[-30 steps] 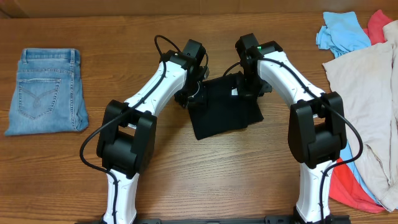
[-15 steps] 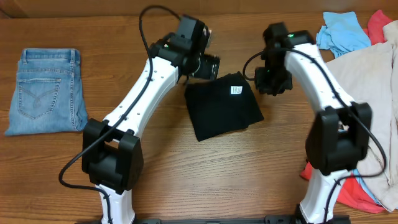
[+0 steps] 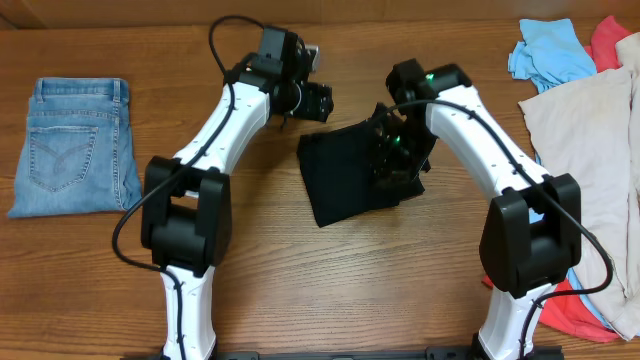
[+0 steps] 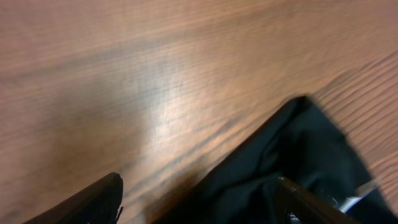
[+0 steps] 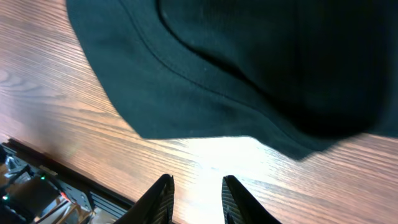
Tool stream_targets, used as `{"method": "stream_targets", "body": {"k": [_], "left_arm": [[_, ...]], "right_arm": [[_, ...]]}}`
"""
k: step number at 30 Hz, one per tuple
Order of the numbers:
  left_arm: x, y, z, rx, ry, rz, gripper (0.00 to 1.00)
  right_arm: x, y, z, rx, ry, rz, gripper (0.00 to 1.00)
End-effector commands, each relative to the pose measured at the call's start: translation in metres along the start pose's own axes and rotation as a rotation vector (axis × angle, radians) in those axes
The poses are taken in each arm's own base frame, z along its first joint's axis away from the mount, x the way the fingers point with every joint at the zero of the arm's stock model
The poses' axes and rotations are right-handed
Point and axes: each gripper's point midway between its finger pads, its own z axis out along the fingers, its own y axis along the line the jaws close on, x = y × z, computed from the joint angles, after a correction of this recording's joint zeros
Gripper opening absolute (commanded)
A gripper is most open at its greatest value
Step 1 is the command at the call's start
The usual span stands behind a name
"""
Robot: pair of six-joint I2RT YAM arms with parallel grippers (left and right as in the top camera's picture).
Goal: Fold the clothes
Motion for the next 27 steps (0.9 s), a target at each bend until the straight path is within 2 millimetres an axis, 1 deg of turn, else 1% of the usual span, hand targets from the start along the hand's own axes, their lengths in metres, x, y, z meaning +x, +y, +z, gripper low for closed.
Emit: {"method": "stream_targets", "body": {"k": [1,4,6,7,9,12,14,17,18,20,22,24,27], "left_arm": [[0.023,-0.008,0.021,0.045,0.09,0.019,0.8],[0.053,-0.003,0.038,0.036,0.2,-0.013,0.78],[0.073,0.001,0.043,0.029,0.273,-0.031,0.74],[0.081,0.002,0.042,0.025,0.307,-0.043,0.72],[0.096,0.003,0.037,0.016,0.37,-0.066,0.65],[0.119,0.004,0.024,0.003,0.476,-0.107,0.42],[0.141,0.005,0.011,-0.011,0.575,-0.146,0.34],[0.162,0.004,-0.004,-0.026,0.68,-0.183,0.22],[0.167,0.003,-0.008,-0.029,0.704,-0.196,0.2],[0.171,0.003,-0.012,-0.036,0.725,-0.216,0.2],[0.167,0.002,-0.013,-0.037,0.708,-0.216,0.22],[0.156,0.002,-0.013,-0.041,0.66,-0.21,0.24],[0.13,0.008,-0.018,-0.086,0.545,-0.215,0.29]], "right_arm": [[0.007,-0.001,0.012,-0.016,0.02,-0.001,0.3],[0.004,-0.01,0.029,-0.004,0.006,-0.005,0.31],[-0.002,-0.02,0.04,0.017,-0.023,-0.01,0.31],[-0.005,-0.027,0.045,0.04,-0.04,-0.013,0.31],[-0.012,-0.041,0.053,0.099,-0.078,-0.022,0.31],[-0.024,-0.063,0.058,0.201,-0.135,-0.028,0.31],[-0.036,-0.079,0.052,0.29,-0.187,-0.028,0.37],[-0.052,-0.098,0.042,0.385,-0.257,-0.02,0.39],[-0.056,-0.102,0.039,0.401,-0.276,-0.016,0.39],[-0.063,-0.106,0.035,0.404,-0.303,-0.022,0.39],[-0.066,-0.109,0.033,0.405,-0.317,-0.032,0.39],[-0.066,-0.11,0.032,0.406,-0.316,-0.032,0.39],[-0.065,-0.111,0.033,0.406,-0.312,-0.031,0.4]]}}
